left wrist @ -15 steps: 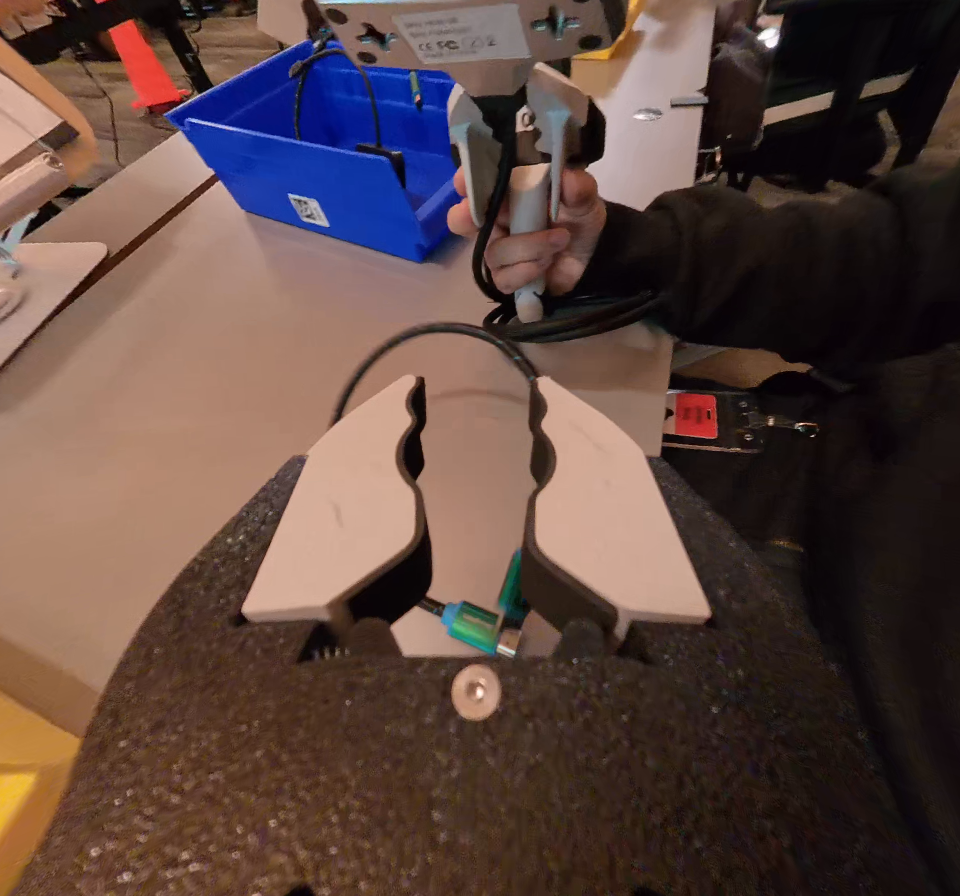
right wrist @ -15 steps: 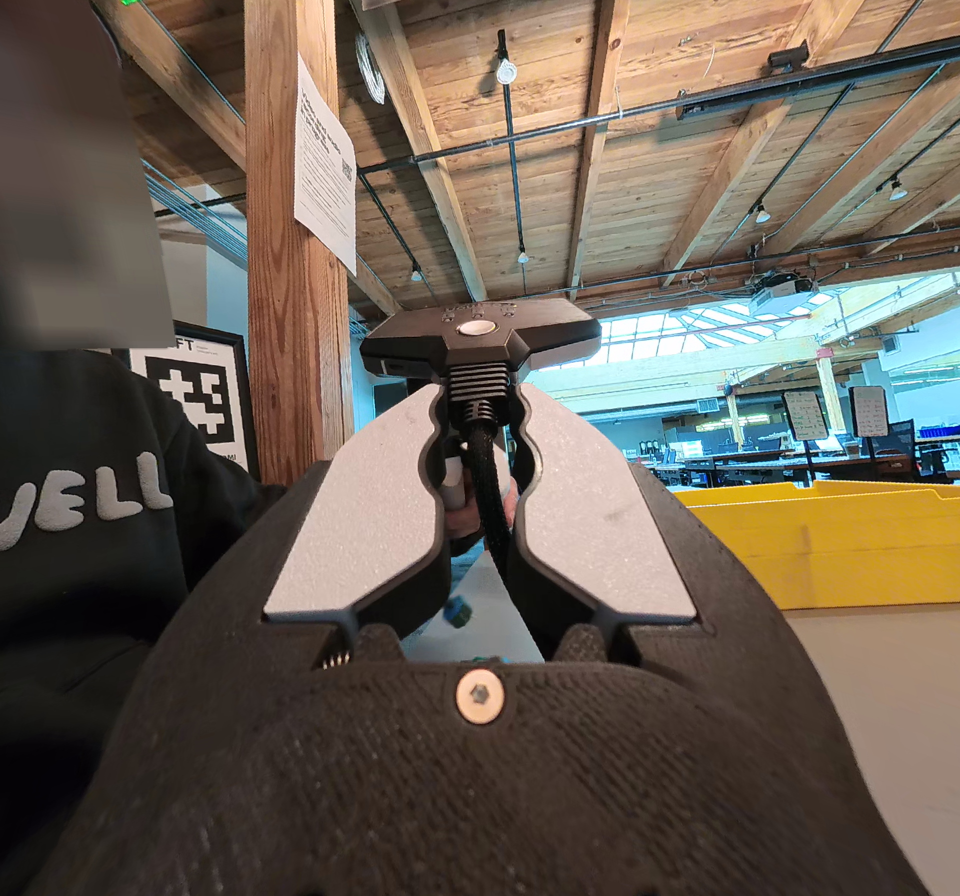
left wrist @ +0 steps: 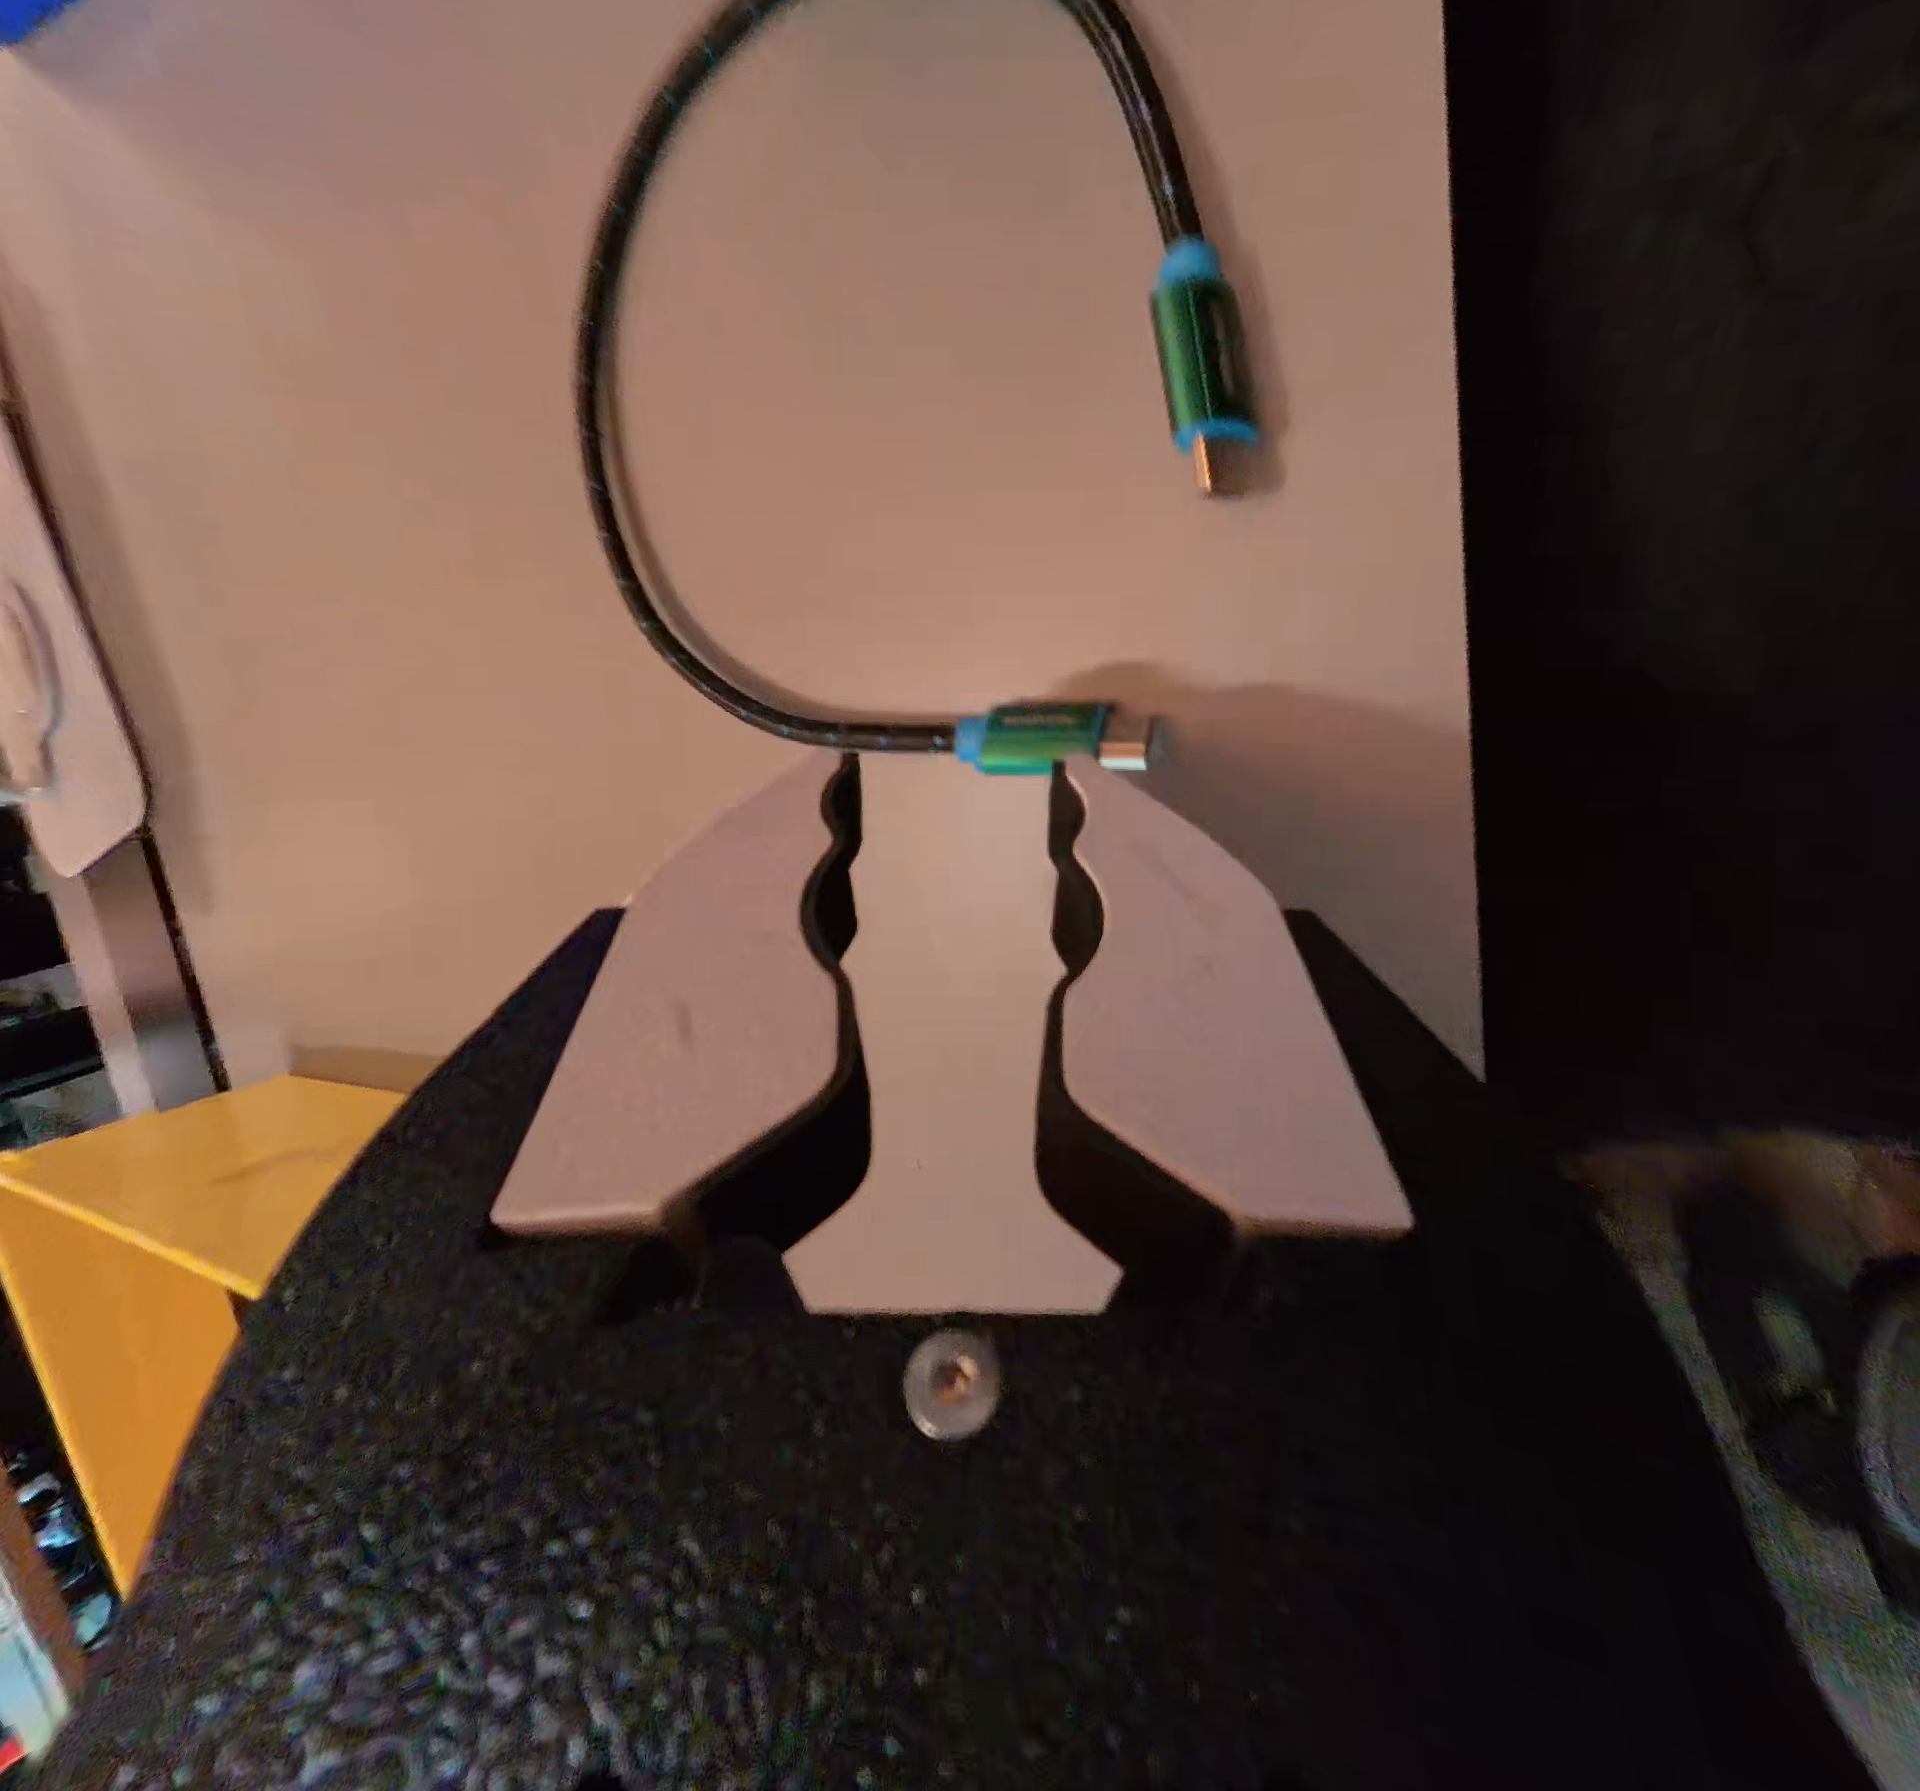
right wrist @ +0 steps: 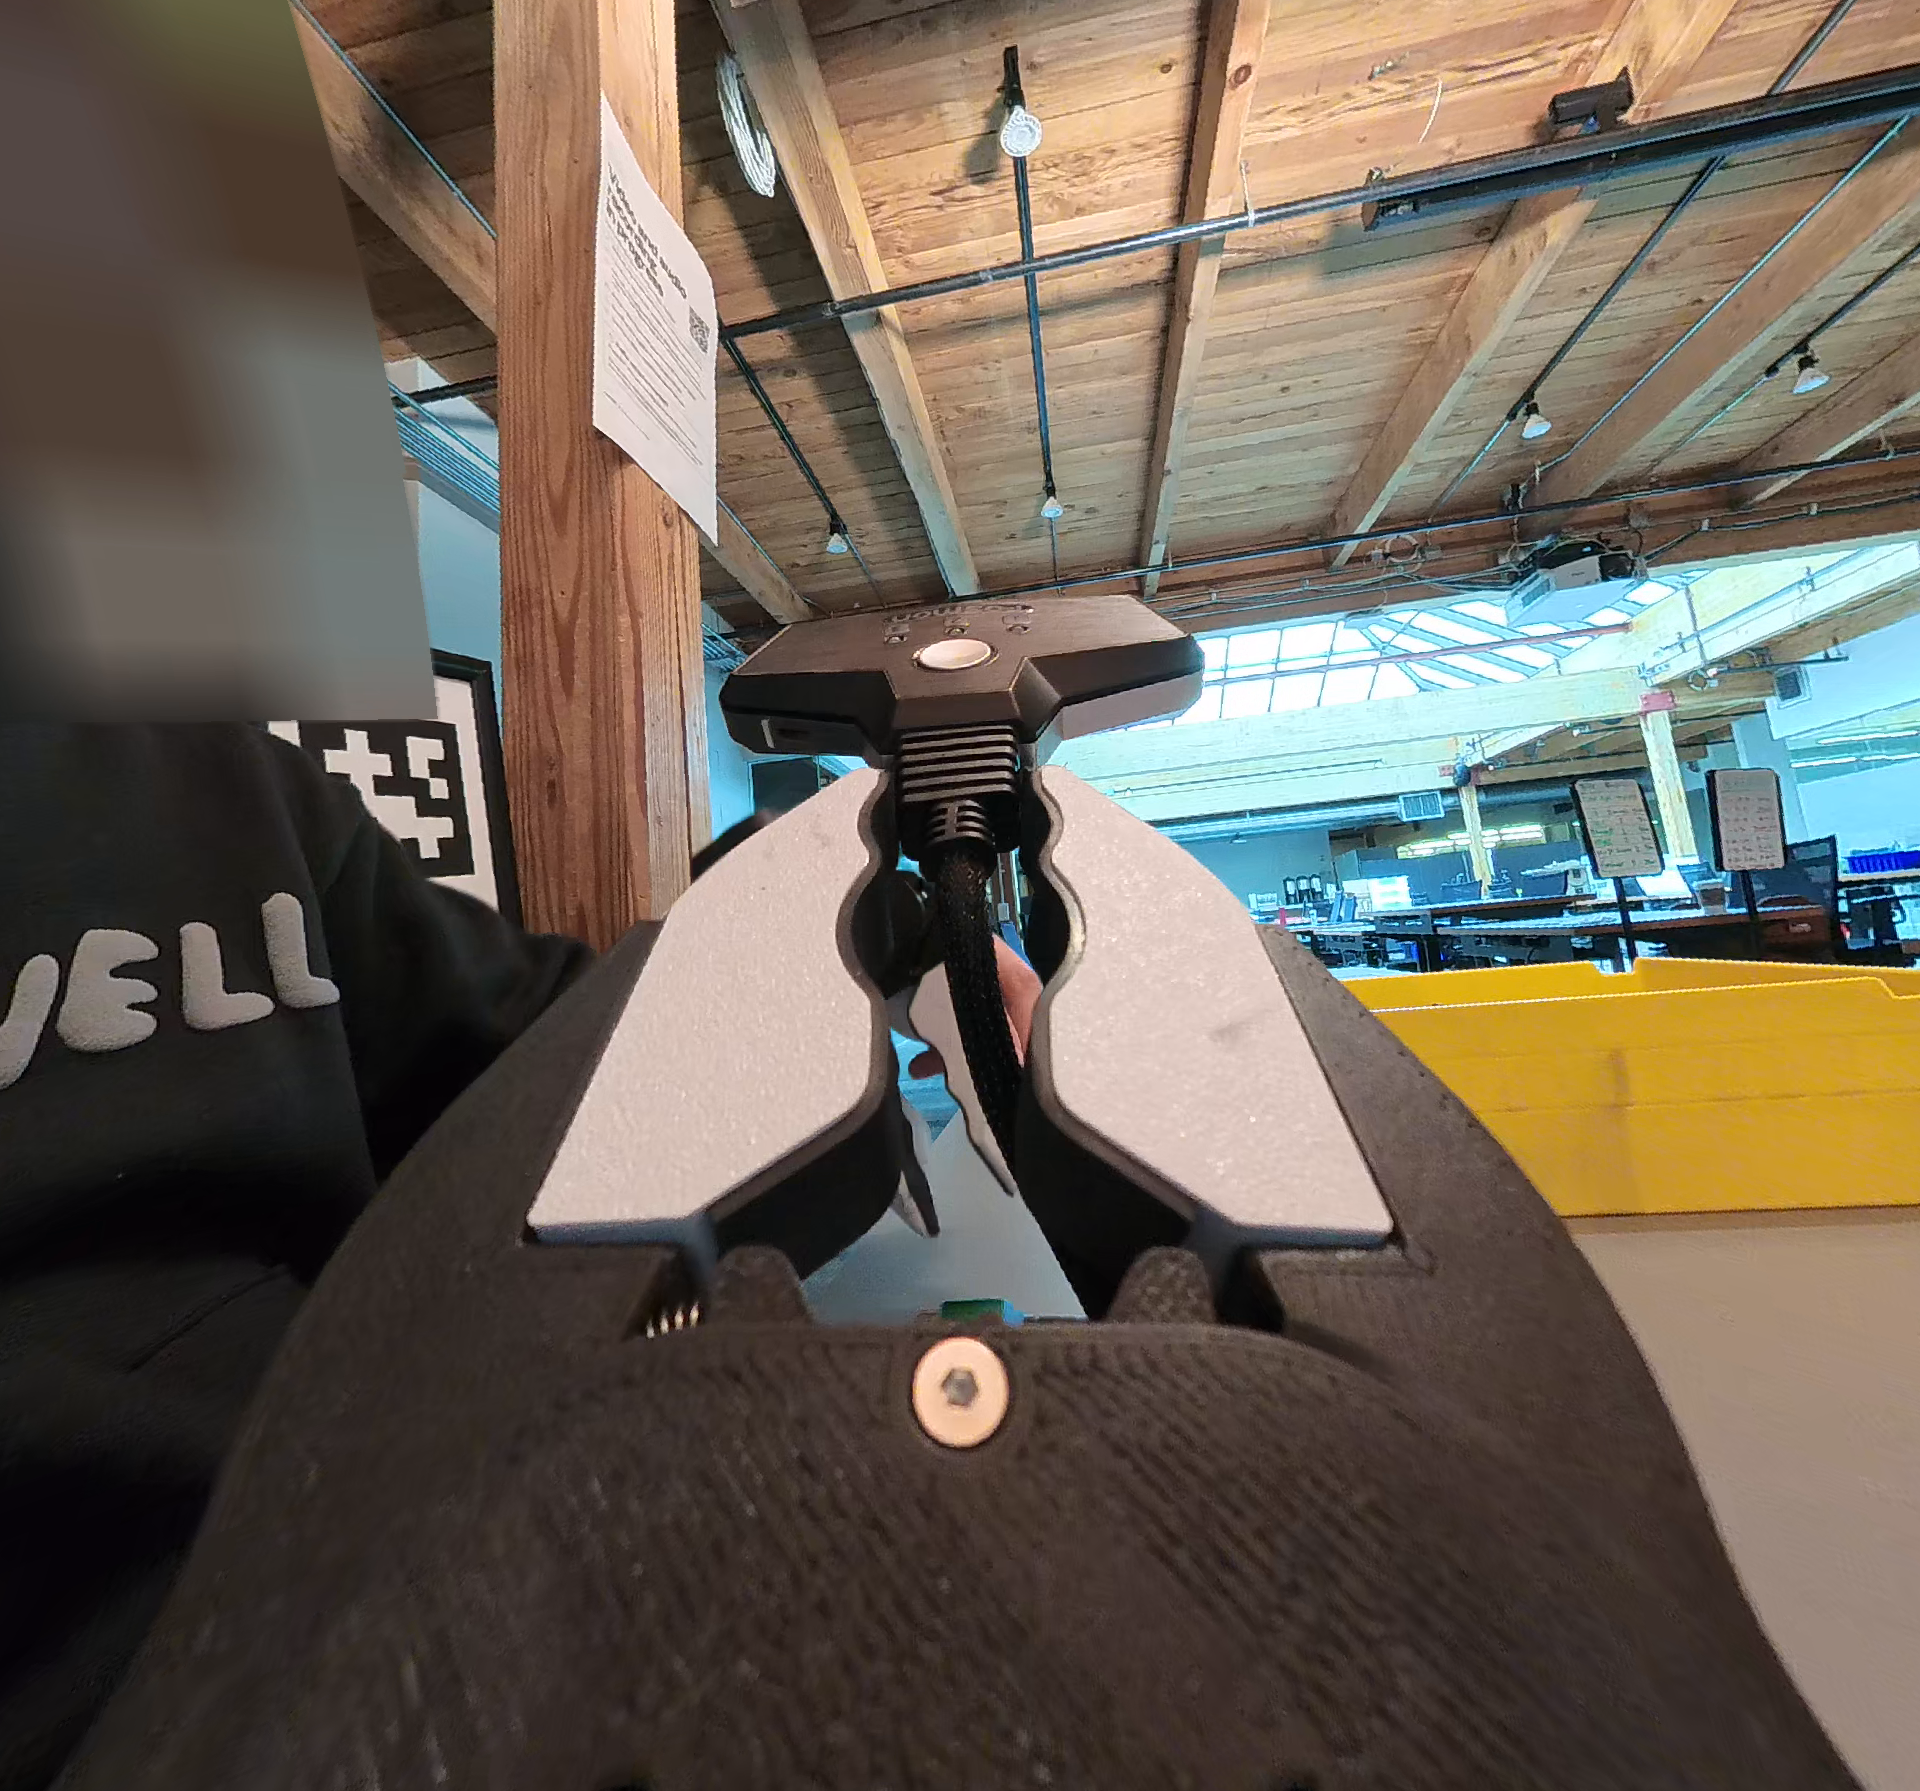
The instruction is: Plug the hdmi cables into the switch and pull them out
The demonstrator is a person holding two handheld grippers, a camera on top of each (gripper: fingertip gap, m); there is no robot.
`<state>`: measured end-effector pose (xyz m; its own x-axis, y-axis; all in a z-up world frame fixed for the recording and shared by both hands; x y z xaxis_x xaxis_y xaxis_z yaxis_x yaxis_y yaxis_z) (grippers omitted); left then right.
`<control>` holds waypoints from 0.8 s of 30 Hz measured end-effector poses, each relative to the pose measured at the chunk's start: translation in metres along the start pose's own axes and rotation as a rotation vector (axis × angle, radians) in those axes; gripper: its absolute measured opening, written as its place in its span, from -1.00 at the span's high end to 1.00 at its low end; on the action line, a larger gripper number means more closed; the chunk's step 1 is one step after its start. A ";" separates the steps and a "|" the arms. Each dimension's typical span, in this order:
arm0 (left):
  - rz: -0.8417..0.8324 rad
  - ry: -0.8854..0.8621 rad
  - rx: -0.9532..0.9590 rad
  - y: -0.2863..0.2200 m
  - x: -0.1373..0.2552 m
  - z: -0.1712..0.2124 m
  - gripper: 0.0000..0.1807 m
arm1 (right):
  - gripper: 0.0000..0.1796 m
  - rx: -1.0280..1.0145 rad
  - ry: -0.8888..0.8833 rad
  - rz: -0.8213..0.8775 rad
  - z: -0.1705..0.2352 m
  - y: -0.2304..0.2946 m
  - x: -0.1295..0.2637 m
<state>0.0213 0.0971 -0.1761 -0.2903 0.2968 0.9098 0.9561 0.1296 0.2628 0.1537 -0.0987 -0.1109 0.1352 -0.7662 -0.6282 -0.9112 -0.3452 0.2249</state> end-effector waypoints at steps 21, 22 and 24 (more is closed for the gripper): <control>0.317 0.142 -0.062 0.024 -0.050 -0.003 0.79 | 0.76 -0.002 -0.005 0.000 -0.002 -0.001 0.001; 0.261 0.142 0.056 0.031 -0.051 0.000 0.80 | 0.75 -0.002 -0.010 0.004 -0.002 -0.002 0.001; 0.105 0.105 0.264 0.045 -0.052 0.005 0.85 | 0.75 0.000 -0.015 0.009 -0.003 -0.002 0.001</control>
<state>0.0793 0.0922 -0.2133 -0.1718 0.2234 0.9595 0.9331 0.3494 0.0857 0.1572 -0.1007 -0.1099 0.1209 -0.7613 -0.6370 -0.9122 -0.3383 0.2312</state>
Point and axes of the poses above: each gripper's, where its closed fingertips meet, x back along the fingers, z out of its underside, y = z × x across the jaws, the point moved 5 cm from there along x, back along the fingers, and after that the axes turned 12 degrees about z, right-handed, at the moved point
